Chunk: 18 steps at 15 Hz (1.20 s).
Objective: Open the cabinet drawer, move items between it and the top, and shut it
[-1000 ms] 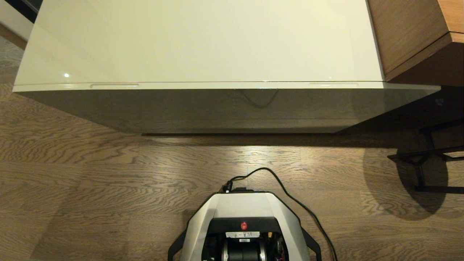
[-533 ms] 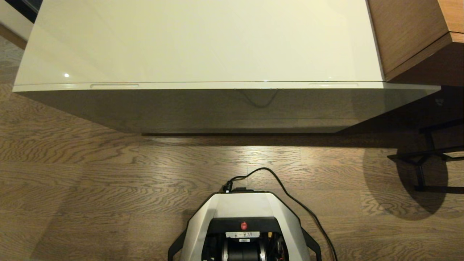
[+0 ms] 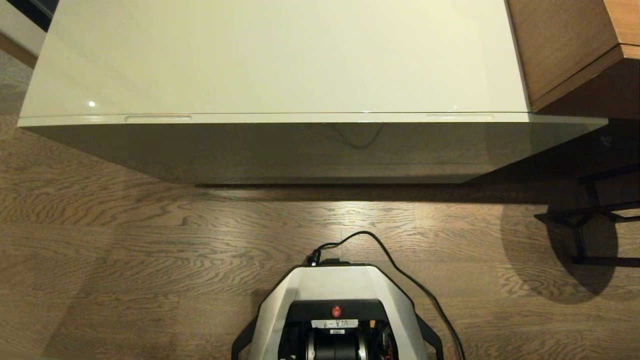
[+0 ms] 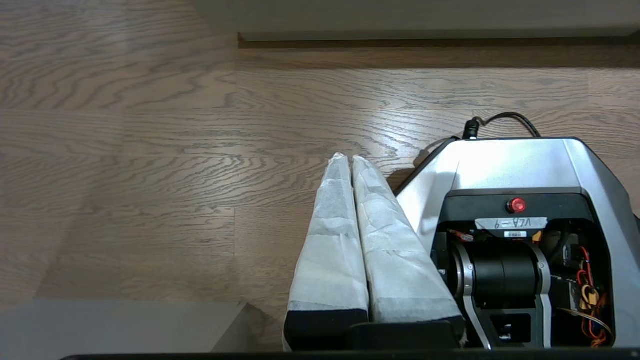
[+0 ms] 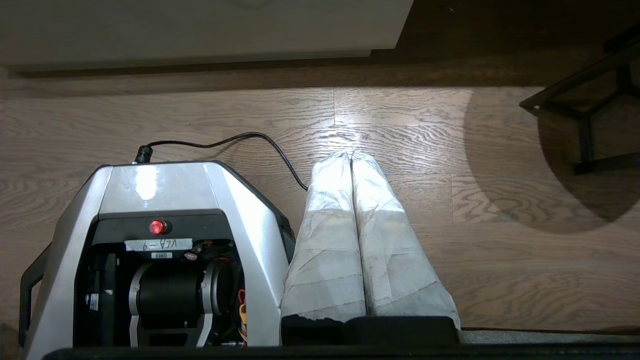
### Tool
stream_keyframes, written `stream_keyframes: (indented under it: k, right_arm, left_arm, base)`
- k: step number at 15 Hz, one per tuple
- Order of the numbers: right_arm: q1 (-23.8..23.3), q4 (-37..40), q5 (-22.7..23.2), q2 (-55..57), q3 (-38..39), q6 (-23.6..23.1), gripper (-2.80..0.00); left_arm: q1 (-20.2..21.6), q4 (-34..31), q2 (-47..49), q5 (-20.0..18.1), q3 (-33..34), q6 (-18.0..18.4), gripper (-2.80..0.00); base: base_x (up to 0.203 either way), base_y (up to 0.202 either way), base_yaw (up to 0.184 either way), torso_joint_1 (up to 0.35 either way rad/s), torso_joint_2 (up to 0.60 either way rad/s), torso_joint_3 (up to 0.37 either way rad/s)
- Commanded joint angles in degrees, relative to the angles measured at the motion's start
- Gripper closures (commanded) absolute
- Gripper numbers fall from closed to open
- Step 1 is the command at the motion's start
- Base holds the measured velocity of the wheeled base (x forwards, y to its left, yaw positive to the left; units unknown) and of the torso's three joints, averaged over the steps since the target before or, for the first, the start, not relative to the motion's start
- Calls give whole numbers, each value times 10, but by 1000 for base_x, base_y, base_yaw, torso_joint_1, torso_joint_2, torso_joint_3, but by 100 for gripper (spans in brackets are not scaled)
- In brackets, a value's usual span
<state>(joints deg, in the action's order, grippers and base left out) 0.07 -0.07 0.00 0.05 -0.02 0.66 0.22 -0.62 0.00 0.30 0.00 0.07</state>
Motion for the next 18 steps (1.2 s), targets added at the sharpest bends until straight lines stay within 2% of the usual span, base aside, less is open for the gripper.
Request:
stream_keyframes:
  k: [1, 18]
  right_arm:
    - [-1, 0, 0, 0, 1, 0, 0]
    - [-1, 0, 0, 0, 1, 0, 0]
  left_arm:
    - [0, 0, 1, 0, 0, 0, 0]
    - [0, 0, 1, 0, 0, 0, 0]
  base:
    - [0, 0, 0, 0, 0, 0]
    - [0, 0, 0, 0, 0, 0]
